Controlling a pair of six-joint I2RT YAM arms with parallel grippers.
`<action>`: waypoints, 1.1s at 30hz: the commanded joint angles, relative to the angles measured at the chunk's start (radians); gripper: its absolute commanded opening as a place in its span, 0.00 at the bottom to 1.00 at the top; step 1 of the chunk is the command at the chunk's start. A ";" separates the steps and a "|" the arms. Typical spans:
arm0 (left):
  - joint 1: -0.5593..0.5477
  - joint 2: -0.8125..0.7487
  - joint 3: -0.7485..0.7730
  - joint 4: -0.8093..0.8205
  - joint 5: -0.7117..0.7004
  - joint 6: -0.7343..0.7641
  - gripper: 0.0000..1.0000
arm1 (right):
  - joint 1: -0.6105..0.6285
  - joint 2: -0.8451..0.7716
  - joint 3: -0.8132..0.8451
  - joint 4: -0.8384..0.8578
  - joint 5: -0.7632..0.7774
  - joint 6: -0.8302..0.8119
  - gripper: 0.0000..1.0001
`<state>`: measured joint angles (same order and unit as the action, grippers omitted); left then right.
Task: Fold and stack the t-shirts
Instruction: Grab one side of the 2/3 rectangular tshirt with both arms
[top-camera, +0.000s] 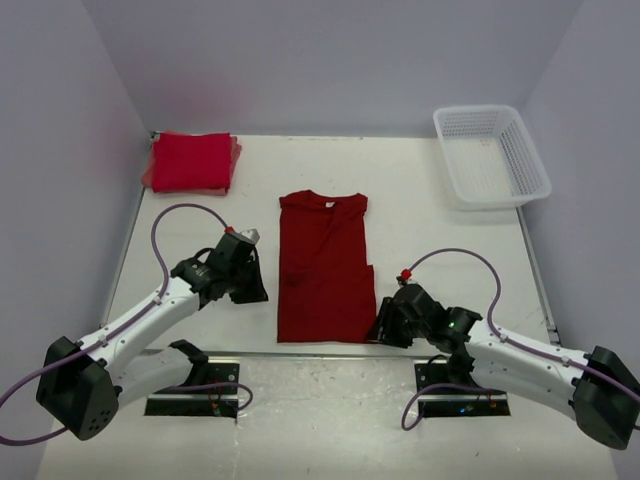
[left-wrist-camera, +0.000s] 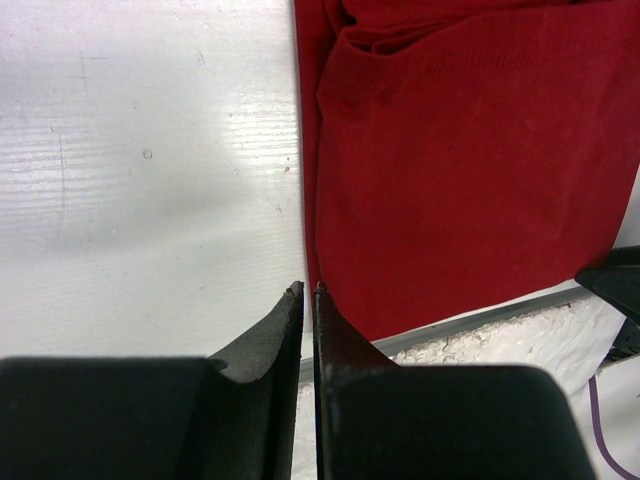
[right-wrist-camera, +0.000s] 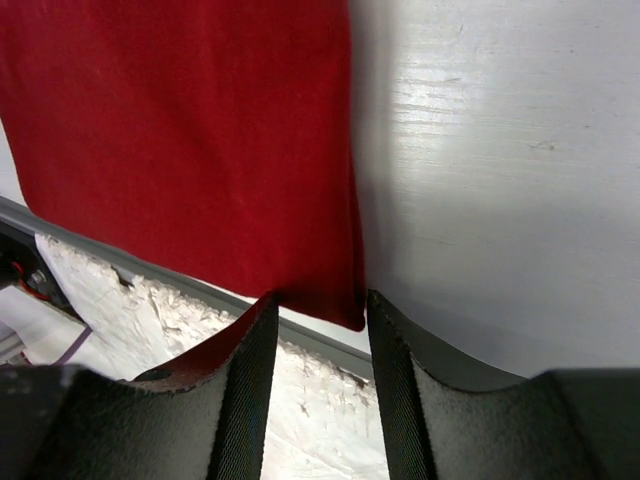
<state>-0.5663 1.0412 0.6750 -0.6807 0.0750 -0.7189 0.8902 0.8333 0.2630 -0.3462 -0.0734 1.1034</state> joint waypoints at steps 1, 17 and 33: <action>-0.006 -0.017 0.014 -0.016 0.028 0.021 0.08 | 0.007 0.030 -0.021 0.018 0.029 0.019 0.42; -0.007 0.026 -0.066 -0.001 0.155 0.024 0.15 | 0.024 0.021 -0.007 -0.013 0.055 0.030 0.00; -0.030 -0.020 -0.199 0.164 0.322 -0.051 0.41 | 0.033 0.041 0.002 -0.005 0.057 0.015 0.00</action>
<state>-0.5831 1.0225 0.4984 -0.5831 0.3355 -0.7422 0.9134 0.8639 0.2535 -0.3206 -0.0540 1.1316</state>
